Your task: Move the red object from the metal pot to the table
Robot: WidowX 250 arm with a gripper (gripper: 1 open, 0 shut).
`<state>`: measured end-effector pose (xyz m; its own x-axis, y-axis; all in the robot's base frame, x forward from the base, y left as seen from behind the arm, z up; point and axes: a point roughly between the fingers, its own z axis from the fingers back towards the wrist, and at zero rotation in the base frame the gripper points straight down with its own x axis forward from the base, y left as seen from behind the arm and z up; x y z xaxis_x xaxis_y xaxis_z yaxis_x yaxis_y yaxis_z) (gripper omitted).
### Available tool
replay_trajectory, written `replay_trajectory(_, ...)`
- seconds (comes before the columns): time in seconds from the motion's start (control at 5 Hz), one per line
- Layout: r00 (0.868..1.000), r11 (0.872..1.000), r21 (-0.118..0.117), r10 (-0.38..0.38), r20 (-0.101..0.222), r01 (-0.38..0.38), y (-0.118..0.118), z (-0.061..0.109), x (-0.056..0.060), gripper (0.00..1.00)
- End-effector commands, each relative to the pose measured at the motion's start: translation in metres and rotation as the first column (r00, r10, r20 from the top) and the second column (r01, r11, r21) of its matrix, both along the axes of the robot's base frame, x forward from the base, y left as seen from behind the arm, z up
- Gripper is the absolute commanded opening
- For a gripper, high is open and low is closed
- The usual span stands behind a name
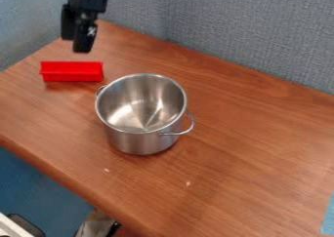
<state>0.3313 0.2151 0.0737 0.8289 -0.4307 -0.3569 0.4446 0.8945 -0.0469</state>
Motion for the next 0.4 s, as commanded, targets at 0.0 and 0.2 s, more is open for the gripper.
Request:
replay_trajectory(0.0,0.994,0.998,0.051,-0.037,0.098,0.032,0.025,0.039,-0.003,1.0)
replay_trajectory(0.2,0.992,0.999,0.036,-0.035,0.123,0.03,0.043,0.041,0.0,1.0)
